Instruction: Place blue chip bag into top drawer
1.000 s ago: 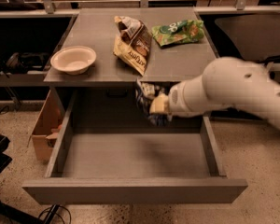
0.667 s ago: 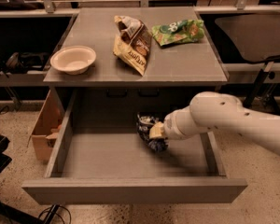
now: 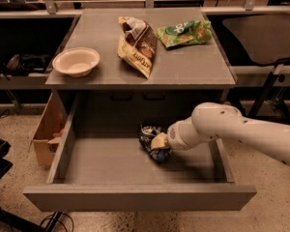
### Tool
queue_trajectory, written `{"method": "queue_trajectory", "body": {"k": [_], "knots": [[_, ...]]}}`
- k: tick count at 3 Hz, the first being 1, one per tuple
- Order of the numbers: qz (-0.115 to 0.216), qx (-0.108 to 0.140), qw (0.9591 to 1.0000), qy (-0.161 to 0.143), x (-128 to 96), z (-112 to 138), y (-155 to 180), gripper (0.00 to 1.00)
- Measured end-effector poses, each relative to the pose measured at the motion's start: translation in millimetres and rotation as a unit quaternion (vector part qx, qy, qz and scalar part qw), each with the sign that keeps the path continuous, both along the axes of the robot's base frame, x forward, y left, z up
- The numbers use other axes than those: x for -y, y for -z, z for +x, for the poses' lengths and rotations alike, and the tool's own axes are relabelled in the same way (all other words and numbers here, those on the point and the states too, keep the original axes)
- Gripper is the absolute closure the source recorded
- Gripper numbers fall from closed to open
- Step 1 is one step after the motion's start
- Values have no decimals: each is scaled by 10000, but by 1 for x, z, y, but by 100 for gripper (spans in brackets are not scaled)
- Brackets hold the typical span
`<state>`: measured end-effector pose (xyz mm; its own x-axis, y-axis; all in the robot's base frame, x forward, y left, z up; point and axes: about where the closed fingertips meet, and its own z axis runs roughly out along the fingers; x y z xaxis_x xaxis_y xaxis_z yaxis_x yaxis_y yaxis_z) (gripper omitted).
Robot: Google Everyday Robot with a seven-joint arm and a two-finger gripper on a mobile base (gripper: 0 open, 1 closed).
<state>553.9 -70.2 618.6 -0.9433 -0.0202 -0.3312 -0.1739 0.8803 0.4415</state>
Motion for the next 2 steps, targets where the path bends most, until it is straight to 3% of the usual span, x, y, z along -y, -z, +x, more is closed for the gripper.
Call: {"method": "queue_trajectory", "body": {"k": [2], "knots": [[0,0,10000,0,0,0,0,39]]}}
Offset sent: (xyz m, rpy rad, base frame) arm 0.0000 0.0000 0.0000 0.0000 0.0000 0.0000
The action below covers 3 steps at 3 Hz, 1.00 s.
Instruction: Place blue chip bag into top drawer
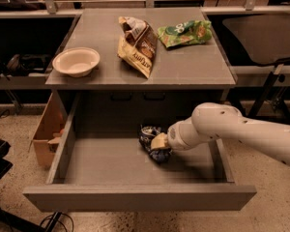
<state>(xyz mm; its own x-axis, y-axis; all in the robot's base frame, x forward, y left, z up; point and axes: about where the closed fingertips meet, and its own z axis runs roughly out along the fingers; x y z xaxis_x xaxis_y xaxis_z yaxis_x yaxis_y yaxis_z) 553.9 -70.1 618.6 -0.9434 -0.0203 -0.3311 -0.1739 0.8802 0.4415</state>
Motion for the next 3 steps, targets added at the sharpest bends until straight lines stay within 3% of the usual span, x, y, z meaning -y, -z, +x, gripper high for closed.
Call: {"method": "queue_trajectory", "body": {"k": [1,2,3], "knots": [[0,0,10000,0,0,0,0,15],[0,0,10000,0,0,0,0,0],[-5,2,10000,-14,0,0,-4,0]]}}
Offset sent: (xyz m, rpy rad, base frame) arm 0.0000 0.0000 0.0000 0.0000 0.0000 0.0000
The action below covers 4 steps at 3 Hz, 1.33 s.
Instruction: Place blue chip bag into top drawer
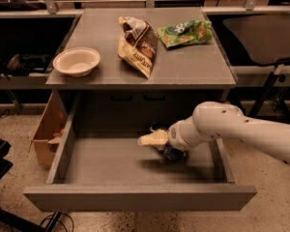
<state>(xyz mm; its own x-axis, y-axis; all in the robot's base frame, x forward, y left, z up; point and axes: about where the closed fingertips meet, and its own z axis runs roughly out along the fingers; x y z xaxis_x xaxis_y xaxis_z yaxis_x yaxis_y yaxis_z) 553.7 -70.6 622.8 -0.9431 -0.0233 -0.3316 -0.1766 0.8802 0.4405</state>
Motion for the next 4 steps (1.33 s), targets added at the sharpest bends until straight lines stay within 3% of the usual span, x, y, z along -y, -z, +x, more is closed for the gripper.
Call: {"method": "queue_trajectory", "body": {"k": [1,2,3,4], "knots": [[-343,50,9992,-216,9,-15,-34,0],[-915,149,9938,-620,19,-49,-83,0],[-1398,223,9836,-1121,22,-80,-121,0],[-1404,367,9799,-1367,42,-104,-164,0]]}}
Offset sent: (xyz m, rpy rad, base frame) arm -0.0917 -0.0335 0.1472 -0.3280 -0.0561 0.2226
